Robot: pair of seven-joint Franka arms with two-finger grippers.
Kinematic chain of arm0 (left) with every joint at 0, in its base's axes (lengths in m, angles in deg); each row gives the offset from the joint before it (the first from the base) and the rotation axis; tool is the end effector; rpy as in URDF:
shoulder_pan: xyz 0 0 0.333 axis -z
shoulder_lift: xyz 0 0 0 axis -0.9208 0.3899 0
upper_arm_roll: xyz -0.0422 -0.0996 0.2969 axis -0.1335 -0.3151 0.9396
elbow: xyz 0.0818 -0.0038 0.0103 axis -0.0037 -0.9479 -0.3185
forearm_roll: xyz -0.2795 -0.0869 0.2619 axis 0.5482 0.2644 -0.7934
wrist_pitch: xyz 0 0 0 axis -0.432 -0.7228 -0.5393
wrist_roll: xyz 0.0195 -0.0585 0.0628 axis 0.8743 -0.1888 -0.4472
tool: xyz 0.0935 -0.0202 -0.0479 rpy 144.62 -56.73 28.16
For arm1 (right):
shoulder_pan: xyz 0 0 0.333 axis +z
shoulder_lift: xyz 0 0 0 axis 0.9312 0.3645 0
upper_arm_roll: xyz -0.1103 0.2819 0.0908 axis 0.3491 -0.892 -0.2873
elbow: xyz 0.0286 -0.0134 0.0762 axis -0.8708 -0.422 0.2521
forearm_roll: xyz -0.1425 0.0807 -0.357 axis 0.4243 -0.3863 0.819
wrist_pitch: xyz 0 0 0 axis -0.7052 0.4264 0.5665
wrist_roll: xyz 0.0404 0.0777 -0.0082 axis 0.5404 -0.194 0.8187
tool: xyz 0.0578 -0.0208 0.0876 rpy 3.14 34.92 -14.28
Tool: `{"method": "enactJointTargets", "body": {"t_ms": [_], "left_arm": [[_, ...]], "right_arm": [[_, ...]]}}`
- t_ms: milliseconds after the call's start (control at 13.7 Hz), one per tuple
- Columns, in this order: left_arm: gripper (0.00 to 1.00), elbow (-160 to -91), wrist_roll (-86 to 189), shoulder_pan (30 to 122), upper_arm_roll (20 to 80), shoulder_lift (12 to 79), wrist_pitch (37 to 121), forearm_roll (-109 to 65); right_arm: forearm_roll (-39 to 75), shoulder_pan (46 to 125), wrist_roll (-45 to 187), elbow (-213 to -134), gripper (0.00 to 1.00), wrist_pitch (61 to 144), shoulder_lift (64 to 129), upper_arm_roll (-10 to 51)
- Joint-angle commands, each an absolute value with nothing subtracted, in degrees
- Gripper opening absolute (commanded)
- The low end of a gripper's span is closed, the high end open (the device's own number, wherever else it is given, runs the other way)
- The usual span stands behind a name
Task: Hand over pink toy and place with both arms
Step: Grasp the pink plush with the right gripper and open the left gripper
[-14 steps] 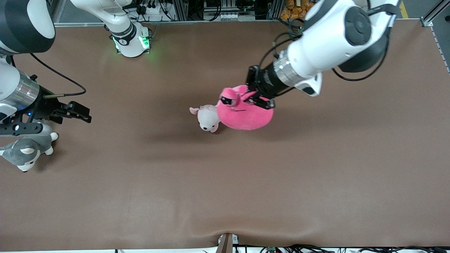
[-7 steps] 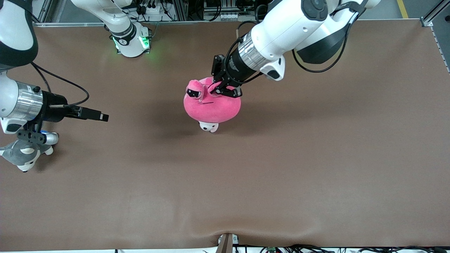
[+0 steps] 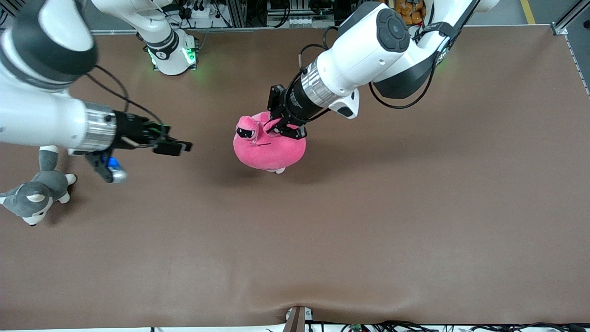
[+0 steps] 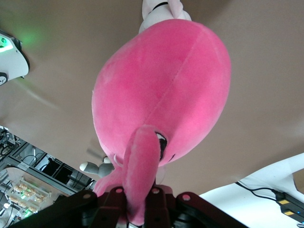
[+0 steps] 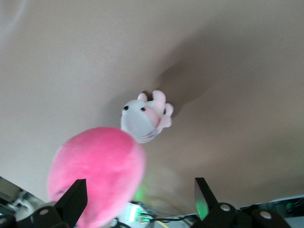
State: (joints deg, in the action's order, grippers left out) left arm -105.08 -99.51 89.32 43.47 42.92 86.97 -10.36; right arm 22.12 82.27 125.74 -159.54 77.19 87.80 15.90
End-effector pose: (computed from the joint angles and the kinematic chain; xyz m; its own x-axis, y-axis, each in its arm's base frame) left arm 0.5125 -0.4889 0.5513 -0.5346 0.6744 -0.5092 0.8451 0.4261 -0.3229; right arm 0.5950 0.1975 0.5372 0.7065 -0.4968 -0.5040 -0.6631 -0.7135 -0.2263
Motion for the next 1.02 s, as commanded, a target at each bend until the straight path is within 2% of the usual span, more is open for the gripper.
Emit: {"method": "enactJointTargets", "body": {"t_ms": [0, 219, 947], "left_arm": [[0.00, -103.18, -107.52, 91.83, 44.34, 43.57, 87.60, -10.63], [0.00, -103.27, -107.87, 91.92, 44.43, 43.57, 87.60, -10.54], [0.00, -103.27, -108.14, 92.27, 44.43, 44.27, 87.60, -10.54]], "right_arm": [[16.81, 84.00, 132.28, -162.17, 1.00, 81.13, 87.54, 16.32], [13.19, 85.58, 139.31, -163.06, 1.00, 83.95, 87.54, 16.32], [7.65, 89.45, 150.31, -166.92, 1.00, 84.13, 87.10, 16.32]]}}
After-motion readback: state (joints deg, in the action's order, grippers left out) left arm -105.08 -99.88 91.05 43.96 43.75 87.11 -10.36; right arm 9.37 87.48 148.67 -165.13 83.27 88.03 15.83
